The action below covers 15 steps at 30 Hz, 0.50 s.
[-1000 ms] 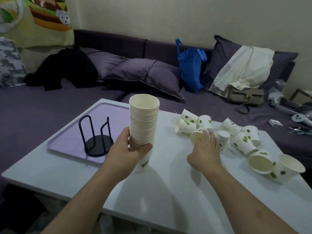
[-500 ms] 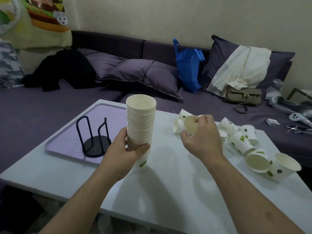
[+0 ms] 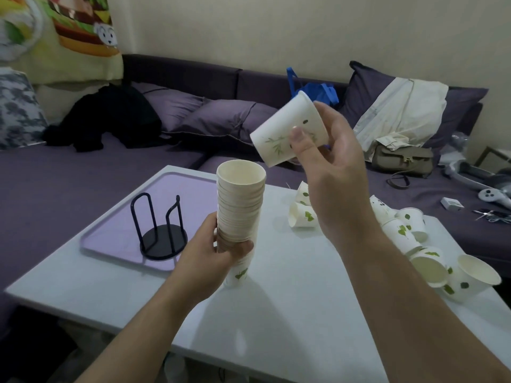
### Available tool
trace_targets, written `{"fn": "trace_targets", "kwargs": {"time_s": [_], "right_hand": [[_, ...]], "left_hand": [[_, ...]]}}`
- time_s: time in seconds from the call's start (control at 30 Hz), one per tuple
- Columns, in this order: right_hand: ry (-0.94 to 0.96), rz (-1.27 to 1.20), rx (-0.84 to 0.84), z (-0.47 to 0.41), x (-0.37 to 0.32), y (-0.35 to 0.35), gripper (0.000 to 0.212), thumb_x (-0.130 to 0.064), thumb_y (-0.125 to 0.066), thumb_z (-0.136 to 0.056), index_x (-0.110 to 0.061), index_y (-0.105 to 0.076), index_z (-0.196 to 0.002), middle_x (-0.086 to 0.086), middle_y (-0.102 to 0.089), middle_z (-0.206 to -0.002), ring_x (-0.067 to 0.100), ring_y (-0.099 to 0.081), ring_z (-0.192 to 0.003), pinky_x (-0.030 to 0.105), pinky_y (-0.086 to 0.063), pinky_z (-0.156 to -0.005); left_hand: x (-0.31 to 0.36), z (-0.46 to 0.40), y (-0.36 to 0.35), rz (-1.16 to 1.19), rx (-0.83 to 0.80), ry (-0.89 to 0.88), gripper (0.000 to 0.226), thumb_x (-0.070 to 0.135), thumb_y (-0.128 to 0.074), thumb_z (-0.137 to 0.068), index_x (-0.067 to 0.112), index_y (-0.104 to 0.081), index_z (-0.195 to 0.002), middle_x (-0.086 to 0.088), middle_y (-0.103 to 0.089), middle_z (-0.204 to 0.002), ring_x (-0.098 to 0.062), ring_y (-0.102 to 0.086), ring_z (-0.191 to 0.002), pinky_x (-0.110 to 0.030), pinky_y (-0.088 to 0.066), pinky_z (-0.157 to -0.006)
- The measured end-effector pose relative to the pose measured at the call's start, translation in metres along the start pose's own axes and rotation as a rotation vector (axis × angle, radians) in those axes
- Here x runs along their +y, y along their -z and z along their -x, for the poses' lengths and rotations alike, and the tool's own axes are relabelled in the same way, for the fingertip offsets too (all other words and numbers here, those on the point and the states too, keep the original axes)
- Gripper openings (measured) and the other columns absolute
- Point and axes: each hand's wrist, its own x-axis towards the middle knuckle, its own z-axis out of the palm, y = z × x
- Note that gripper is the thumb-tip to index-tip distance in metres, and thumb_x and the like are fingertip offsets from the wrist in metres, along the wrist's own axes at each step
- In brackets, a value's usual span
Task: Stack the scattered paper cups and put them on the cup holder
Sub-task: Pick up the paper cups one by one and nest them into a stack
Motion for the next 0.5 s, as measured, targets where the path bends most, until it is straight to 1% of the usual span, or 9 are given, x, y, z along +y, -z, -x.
{"fn": "trace_targets", "kwargs": {"time_s": [0.07,0.2,0.23,0.27,0.33,0.37,0.43,0.5], "right_hand": [[0.015,0.023,-0.054,0.003,0.000,-0.006,0.055,-0.023,-0.067,-0.103,-0.012,-0.049,-0.154,0.005,-0.064,-0.137,0.012,-0.066,-0.121,0.036,-0.057,-0.105],[0.064,0.154,-0.188,0.010,0.009,-0.013,0.062,-0.029,-0.069,-0.099,-0.016,-0.047,-0.156,-0.001,-0.058,-0.143,0.015,-0.060,-0.131,0.039,-0.054,-0.109],[0.084,0.189,-0.213,0.012,0.011,-0.014,0.063,-0.029,-0.069,-0.099,-0.016,-0.047,-0.156,-0.003,-0.056,-0.144,0.014,-0.058,-0.132,0.036,-0.052,-0.110],[0.101,0.225,-0.235,0.013,0.012,-0.015,0.063,-0.027,-0.069,-0.099,-0.015,-0.046,-0.156,-0.004,-0.055,-0.145,0.012,-0.056,-0.133,0.029,-0.051,-0.110],[0.121,0.282,-0.273,0.015,0.012,-0.016,0.063,-0.021,-0.069,-0.100,-0.014,-0.045,-0.157,-0.005,-0.051,-0.147,0.009,-0.052,-0.133,0.015,-0.047,-0.104],[0.120,0.301,-0.290,0.015,0.013,-0.016,0.064,-0.020,-0.070,-0.100,-0.014,-0.044,-0.158,-0.006,-0.050,-0.148,0.007,-0.050,-0.134,0.011,-0.046,-0.102],[0.114,0.329,-0.318,0.016,0.015,-0.017,0.065,-0.020,-0.070,-0.100,-0.016,-0.042,-0.159,-0.008,-0.048,-0.150,0.006,-0.048,-0.136,0.013,-0.046,-0.104],[0.106,0.341,-0.346,0.015,0.019,-0.018,0.066,-0.022,-0.068,-0.101,-0.017,-0.040,-0.161,-0.008,-0.046,-0.153,0.007,-0.046,-0.139,0.020,-0.046,-0.111]], "left_hand": [[0.001,0.000,-0.001,-0.001,-0.005,-0.004,0.043,0.026,-0.082,-0.091,0.046,-0.058,-0.120,0.034,-0.070,-0.108,0.015,-0.066,-0.096,-0.019,-0.052,-0.080],[0.002,0.001,-0.002,-0.014,-0.002,-0.011,0.048,0.025,-0.083,-0.090,0.050,-0.057,-0.121,0.033,-0.070,-0.109,0.014,-0.066,-0.097,-0.018,-0.053,-0.080],[0.002,0.001,-0.002,-0.013,0.001,-0.015,0.049,0.025,-0.083,-0.090,0.048,-0.058,-0.125,0.031,-0.071,-0.110,0.013,-0.067,-0.098,-0.018,-0.053,-0.081],[0.003,0.002,-0.002,-0.014,0.002,-0.020,0.052,0.025,-0.083,-0.090,0.046,-0.058,-0.130,0.029,-0.072,-0.111,0.012,-0.066,-0.100,-0.019,-0.053,-0.082],[0.005,0.003,-0.003,-0.018,-0.003,-0.027,0.055,0.025,-0.082,-0.090,0.043,-0.056,-0.135,0.028,-0.071,-0.113,0.011,-0.066,-0.103,-0.020,-0.054,-0.084],[0.005,0.003,-0.003,-0.020,-0.002,-0.028,0.056,0.024,-0.082,-0.091,0.042,-0.056,-0.137,0.027,-0.072,-0.114,0.009,-0.067,-0.105,-0.021,-0.055,-0.086],[0.006,0.004,-0.003,-0.021,0.003,-0.019,0.058,0.023,-0.082,-0.091,0.040,-0.055,-0.140,0.022,-0.072,-0.118,0.001,-0.068,-0.109,-0.027,-0.056,-0.093],[0.007,0.004,-0.003,-0.022,0.001,-0.010,0.058,0.024,-0.081,-0.092,0.038,-0.055,-0.142,0.020,-0.071,-0.121,-0.004,-0.067,-0.114,-0.035,-0.057,-0.099]]}}
